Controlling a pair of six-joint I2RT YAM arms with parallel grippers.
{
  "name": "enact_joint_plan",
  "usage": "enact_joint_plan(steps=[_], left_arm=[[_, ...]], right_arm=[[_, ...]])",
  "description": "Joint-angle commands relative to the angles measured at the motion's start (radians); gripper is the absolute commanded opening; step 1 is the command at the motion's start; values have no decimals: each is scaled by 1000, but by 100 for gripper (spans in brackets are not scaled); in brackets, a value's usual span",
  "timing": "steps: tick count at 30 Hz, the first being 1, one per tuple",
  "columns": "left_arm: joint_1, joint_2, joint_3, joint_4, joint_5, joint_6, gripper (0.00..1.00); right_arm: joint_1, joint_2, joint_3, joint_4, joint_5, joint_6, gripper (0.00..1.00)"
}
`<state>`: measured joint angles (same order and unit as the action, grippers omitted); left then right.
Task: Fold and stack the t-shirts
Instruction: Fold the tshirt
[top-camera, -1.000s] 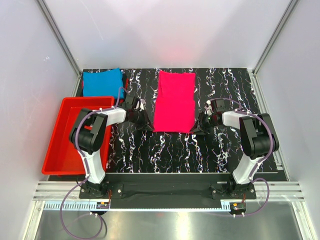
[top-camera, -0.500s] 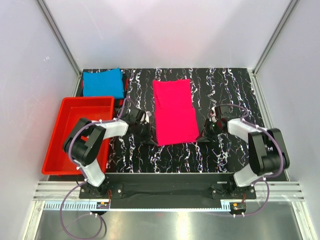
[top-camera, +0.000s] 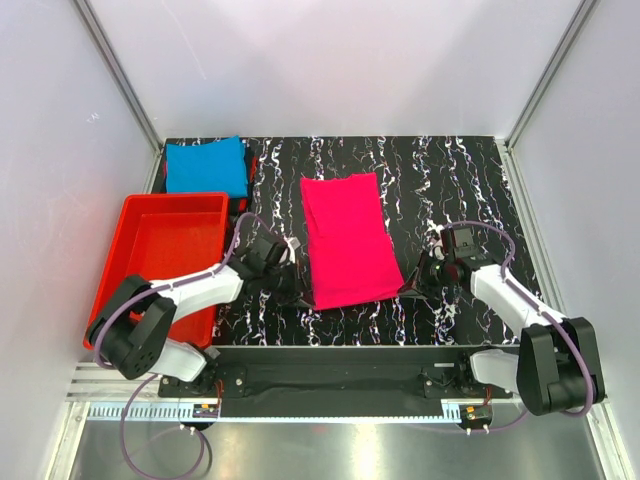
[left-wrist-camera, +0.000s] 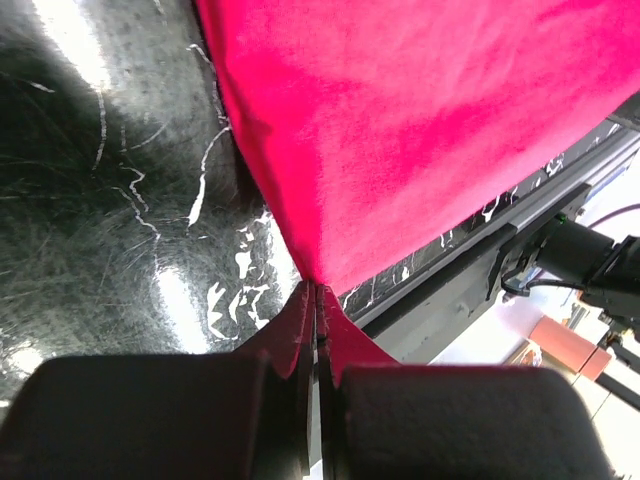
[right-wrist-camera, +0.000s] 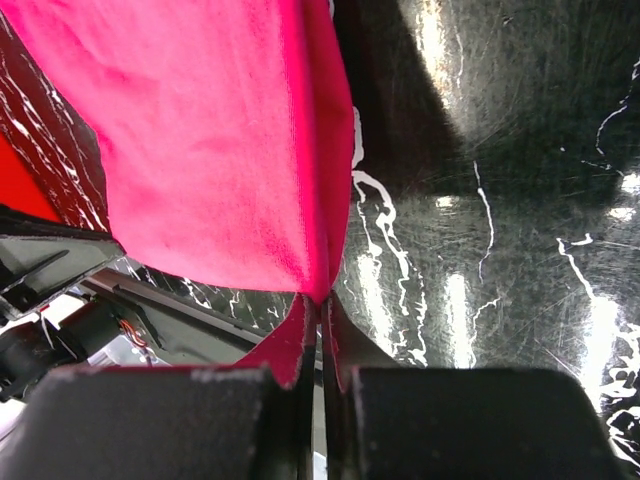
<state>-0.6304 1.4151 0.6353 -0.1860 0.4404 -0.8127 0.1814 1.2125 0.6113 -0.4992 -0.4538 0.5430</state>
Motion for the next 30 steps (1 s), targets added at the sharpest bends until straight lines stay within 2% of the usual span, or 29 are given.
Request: enact_joint_plan(steps=[1, 10, 15, 21, 30], left_arm=[[1, -25, 47, -20, -43, -5, 0], [17, 2, 251, -193, -127, 58, 0], [92, 42, 369, -272, -132, 113, 0], [196, 151, 575, -326, -94, 187, 0], [334, 346, 845, -313, -20, 250, 0]], right_arm=[[6, -42, 22, 1, 18, 11, 0], [7, 18, 183, -36, 50, -8, 0], [6, 68, 335, -59, 90, -20, 0], [4, 273, 573, -78, 89, -63, 0], [4, 574, 944, -85, 73, -94, 0]])
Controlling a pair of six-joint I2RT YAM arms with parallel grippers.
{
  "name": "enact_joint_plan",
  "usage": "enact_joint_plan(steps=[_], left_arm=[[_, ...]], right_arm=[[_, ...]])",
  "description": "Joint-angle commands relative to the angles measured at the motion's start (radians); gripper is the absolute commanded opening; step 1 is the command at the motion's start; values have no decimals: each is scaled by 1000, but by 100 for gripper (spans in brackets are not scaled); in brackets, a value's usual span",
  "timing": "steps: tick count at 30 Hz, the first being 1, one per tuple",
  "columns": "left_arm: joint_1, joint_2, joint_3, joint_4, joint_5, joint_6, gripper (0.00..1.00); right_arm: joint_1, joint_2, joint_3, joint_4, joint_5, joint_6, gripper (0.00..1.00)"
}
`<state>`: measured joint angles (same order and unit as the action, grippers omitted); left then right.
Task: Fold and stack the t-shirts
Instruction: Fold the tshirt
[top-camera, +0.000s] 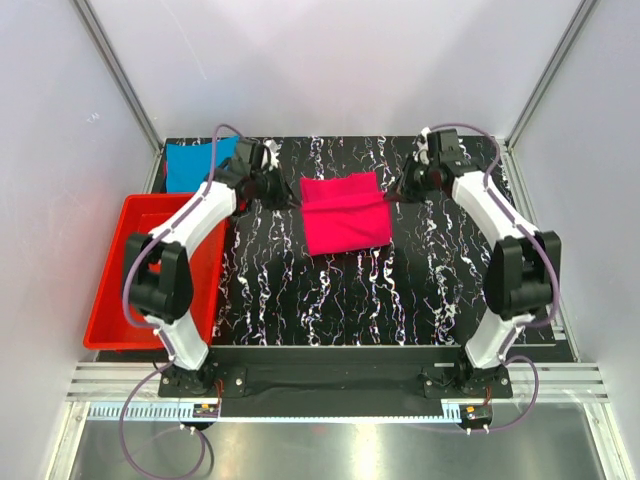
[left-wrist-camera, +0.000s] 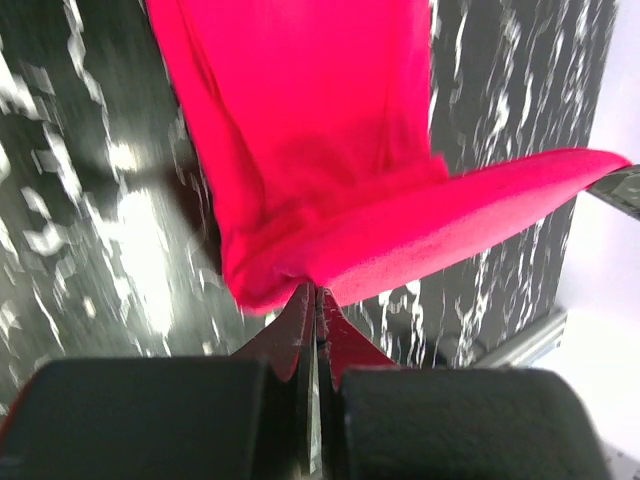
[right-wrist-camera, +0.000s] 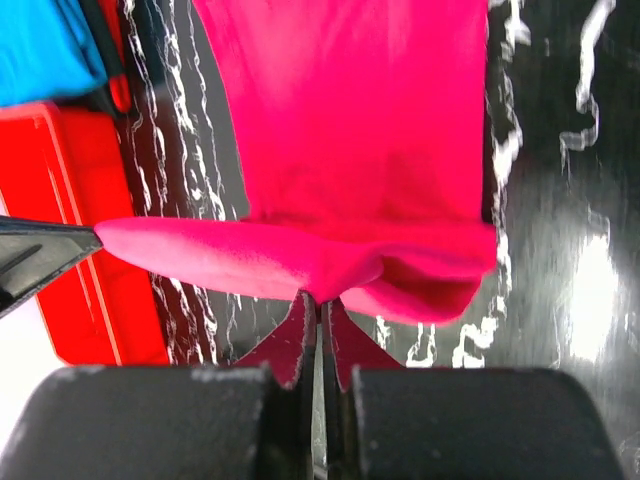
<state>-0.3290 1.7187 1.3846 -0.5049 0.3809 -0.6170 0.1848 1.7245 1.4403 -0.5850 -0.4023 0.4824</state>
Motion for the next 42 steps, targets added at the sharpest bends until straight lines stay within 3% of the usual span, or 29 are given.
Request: enact_joint_plan(steps=[1, 8, 18, 20, 25, 26, 28, 31, 33, 34, 36, 38, 42], left_arm=[[41, 82, 141, 12, 49, 60, 0], [94, 260, 335, 69, 102, 57, 0], [169, 546, 606, 249, 217, 2, 0], [173, 588, 660, 264, 233, -4, 0], [180, 723, 833, 313, 251, -21, 17], [180, 740, 853, 322, 253, -20, 22], [188, 766, 872, 324, 227, -12, 42], [203, 750, 855, 315, 207, 17, 43], [209, 721, 831, 295, 228, 23, 43], [208, 705, 815, 270, 228, 45, 43], [202, 627, 702, 259, 204, 75, 43], [188, 537, 555, 244, 173, 118, 42], [148, 409, 322, 293, 182, 151, 36]], right_arm=[[1, 84, 144, 5, 19, -37, 0], [-1, 296, 383, 39, -7, -28, 0], [-19, 520, 532, 210, -29, -2, 0], [-27, 541, 549, 237, -32, 4, 4], [-39, 664, 658, 260, -70, 18, 9], [-41, 685, 681, 264, -53, 18, 24], [-41, 696, 700, 283, -52, 13, 27], [-42, 666, 637, 319, -27, 19, 31], [-42, 621, 599, 320, -1, 25, 45], [-44, 604, 556, 321, 0, 18, 58], [-45, 551, 510, 315, -16, 2, 67], [-45, 509, 441, 300, -70, -14, 69], [-44, 419, 293, 284, -116, -36, 61]])
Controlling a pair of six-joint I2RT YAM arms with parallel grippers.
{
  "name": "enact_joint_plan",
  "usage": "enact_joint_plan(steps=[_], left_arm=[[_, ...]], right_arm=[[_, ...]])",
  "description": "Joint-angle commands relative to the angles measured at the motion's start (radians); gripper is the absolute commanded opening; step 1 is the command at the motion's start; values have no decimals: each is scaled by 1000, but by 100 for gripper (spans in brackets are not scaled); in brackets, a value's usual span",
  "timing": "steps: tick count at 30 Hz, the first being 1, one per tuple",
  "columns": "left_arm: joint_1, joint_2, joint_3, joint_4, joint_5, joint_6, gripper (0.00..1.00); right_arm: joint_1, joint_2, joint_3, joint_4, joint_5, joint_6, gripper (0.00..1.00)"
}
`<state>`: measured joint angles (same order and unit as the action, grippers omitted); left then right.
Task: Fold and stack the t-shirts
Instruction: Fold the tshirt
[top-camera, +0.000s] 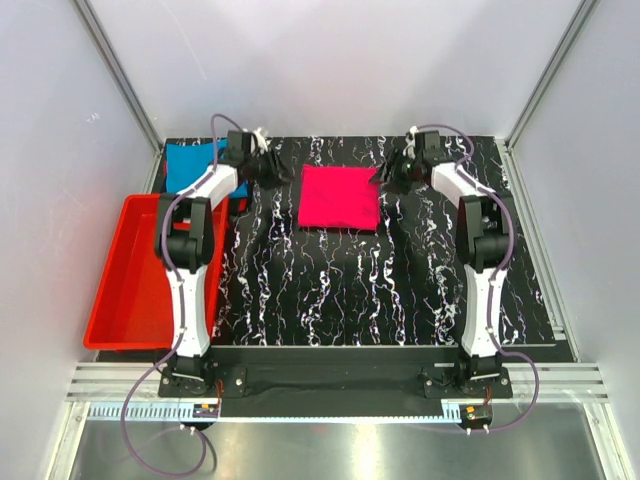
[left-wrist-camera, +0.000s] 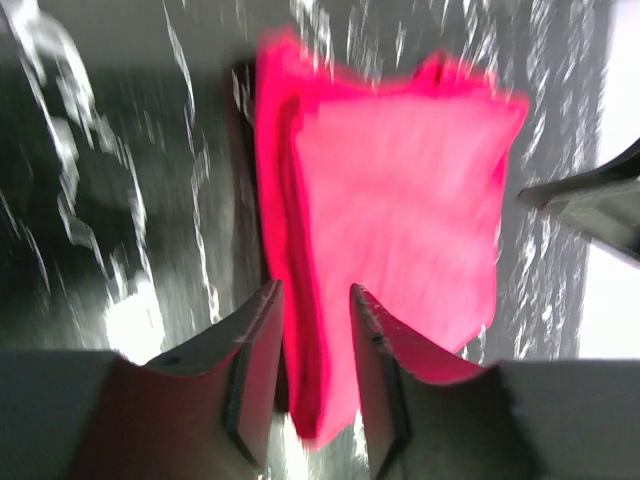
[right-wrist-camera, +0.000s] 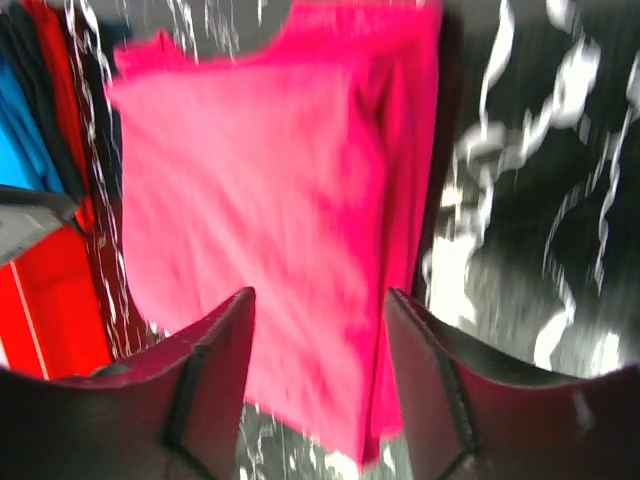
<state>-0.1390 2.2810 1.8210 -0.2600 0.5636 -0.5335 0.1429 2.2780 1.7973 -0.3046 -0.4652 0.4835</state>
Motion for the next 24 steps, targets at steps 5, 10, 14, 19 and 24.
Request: enact_joint_plan(steps=[5, 10, 14, 19, 24], left_arm=[[-100, -192, -219, 50, 24, 105, 32], [-143, -190, -316, 96, 21, 98, 29], [-143, -173, -359, 79, -78, 104, 25], [-142, -141, -327, 13, -145, 110, 23], [-131, -176, -276, -119, -208, 61, 26]], right_arm=[[-2, -216, -211, -4, -108, -46, 45], [0, -175, -265, 102, -305, -10, 27], [0, -106, -295, 101, -290, -20, 25], [-11, -64, -302, 30, -155, -60, 25], [-20, -118, -326, 2, -102, -68, 25]])
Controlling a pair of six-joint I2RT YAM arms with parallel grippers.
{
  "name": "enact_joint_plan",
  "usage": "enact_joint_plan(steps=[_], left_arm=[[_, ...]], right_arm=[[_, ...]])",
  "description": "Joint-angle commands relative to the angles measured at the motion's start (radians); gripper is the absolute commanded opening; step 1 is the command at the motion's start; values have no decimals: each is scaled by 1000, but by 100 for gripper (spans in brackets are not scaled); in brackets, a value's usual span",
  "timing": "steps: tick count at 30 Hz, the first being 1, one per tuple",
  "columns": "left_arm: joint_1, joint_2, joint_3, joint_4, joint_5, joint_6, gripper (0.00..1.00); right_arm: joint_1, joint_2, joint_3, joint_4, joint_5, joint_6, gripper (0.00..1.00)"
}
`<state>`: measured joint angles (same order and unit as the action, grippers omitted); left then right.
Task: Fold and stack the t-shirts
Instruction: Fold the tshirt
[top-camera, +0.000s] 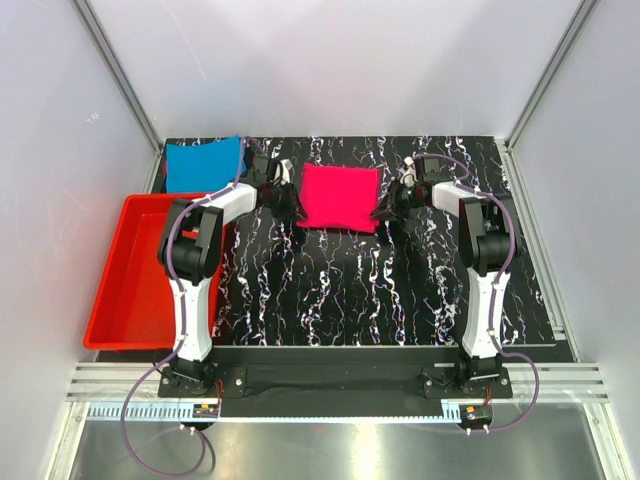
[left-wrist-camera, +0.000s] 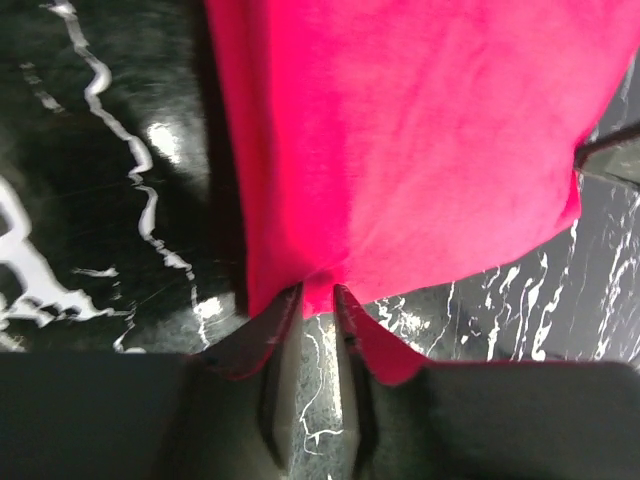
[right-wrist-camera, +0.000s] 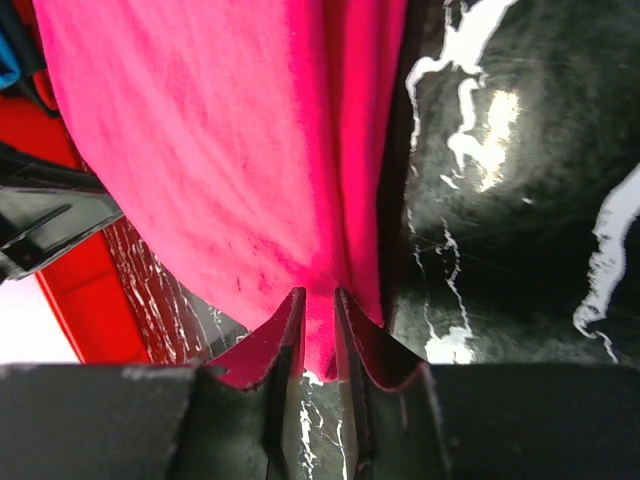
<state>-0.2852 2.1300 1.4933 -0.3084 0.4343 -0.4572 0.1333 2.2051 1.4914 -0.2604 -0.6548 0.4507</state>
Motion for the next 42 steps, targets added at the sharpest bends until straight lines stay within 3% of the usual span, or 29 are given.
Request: enact_joint_plan(steps=[1, 5, 7, 11, 16, 20, 21, 26, 33, 37, 42], left_arm=[[17, -42, 51, -77, -65, -24, 28], [15, -130, 87, -52, 15, -24, 35], [17, -102, 183, -55, 49, -3, 35], [17, 98, 402, -29, 210, 11, 30], [37, 318, 678, -25, 284, -12, 30], [87, 407, 681, 216, 296, -164, 34], [105, 422, 670, 345, 305, -255, 34], [118, 554, 797, 410, 310, -337, 34], [144, 463, 763, 443, 294, -331, 34], [142, 276, 606, 382, 290, -235, 34], [120, 64, 290, 267, 224, -60, 34]], right_arm=[[-12, -76, -23, -46, 77, -32, 25], [-9, -139, -20, -63, 28, -17, 29], [-9, -139, 9, -47, 8, 3, 30], [-9, -17, 142, 18, -95, 28, 29], [-11, 151, 381, 52, -163, 83, 27], [-24, 270, 499, 157, -174, 141, 27], [-29, 298, 570, 148, -160, 170, 26], [-67, 448, 682, 184, -146, 253, 27], [-90, 389, 675, 185, -141, 221, 33], [-89, 210, 534, 132, -80, 148, 35], [-32, 24, 291, 99, -6, 39, 38]])
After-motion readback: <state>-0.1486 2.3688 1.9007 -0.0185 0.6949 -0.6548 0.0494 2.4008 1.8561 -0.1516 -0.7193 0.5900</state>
